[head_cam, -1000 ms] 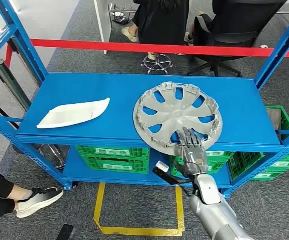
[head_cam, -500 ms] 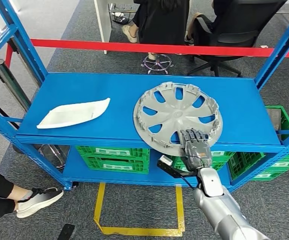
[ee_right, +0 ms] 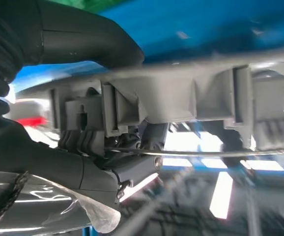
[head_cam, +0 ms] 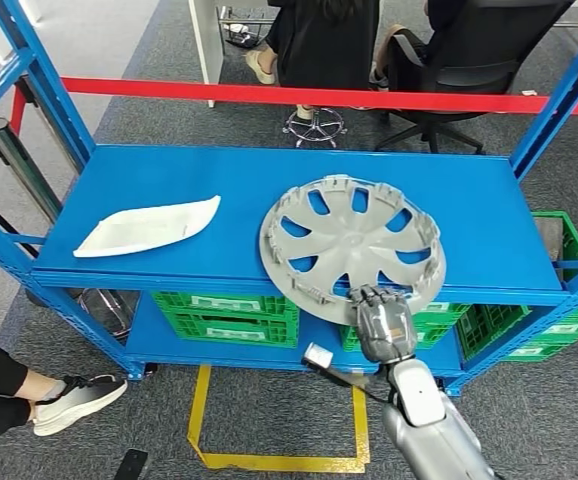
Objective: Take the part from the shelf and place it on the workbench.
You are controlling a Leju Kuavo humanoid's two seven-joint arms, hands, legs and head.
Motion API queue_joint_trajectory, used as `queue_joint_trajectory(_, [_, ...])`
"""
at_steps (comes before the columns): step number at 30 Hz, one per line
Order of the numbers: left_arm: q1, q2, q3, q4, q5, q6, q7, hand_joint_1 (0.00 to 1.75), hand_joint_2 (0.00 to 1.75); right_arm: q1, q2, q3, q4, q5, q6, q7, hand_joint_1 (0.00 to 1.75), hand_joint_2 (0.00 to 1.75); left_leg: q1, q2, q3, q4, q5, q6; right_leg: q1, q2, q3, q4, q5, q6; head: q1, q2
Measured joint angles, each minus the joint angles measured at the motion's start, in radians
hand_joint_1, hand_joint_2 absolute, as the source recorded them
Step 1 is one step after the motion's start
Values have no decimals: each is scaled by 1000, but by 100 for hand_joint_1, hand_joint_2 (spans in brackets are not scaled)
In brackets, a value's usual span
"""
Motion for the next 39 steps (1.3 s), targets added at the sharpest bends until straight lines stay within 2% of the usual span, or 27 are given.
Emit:
queue_joint_trajectory(8, [9, 0, 28, 0, -15, -5, -18, 0, 175, 177, -20, 14, -427, 76, 0, 10, 175, 175, 0, -1, -5, 0, 0, 0, -1, -1, -4, 0, 0, 0, 0, 0])
queue_joint_trajectory(15, [10, 1, 56, 0, 1, -42, -52, 0, 175, 260, -25, 24, -737, 83, 0, -98, 175, 175, 0, -1, -5, 0, 0, 0, 0, -1, -5, 0, 0, 0, 0, 0])
queue_joint_trajectory(18, [11, 1, 68, 0, 1, -51, -47, 0, 175, 284, -21, 35, -826, 83, 0, -110, 175, 175, 0, -1, -6, 0, 0, 0, 0, -1, -5, 0, 0, 0, 0, 0])
queue_joint_trajectory(24, [11, 1, 85, 0, -6, -51, -44, 0, 175, 315, -18, 83, -972, 52, 0, -63, 175, 175, 0, -1, -6, 0, 0, 0, 0, -1, -5, 0, 0, 0, 0, 0])
queue_joint_trajectory(33, [11, 2, 91, 0, -6, -52, -45, 0, 175, 327, -15, 97, -1014, 7, 0, -97, 175, 175, 0, -1, -5, 0, 0, 0, -1, -1, -5, 0, 0, 0, 0, 0])
queue_joint_trajectory(35, [12, 1, 94, 0, -6, -53, -50, 0, 175, 338, -4, 89, -1020, -52, 0, -161, 175, 175, 0, -1, -5, 0, 0, 0, 0, -1, -5, 0, 0, 0, 0, 0])
queue_joint_trajectory(37, [12, 0, 101, 0, -10, -56, -71, 0, 175, 381, 69, 33, -1021, -245, 0, -407, 175, 175, -1, -1, -6, 0, 0, 0, -1, -1, -5, 0, 0, 0, 0, 0])
queue_joint_trajectory(39, [11, -1, 108, 0, -19, -52, -93, 0, 175, 429, 152, -35, -1013, -430, 1, -614, 175, 175, -3, -1, -6, 1, 0, 1, -3, -1, -5, 0, 1, 1, 0, 0])
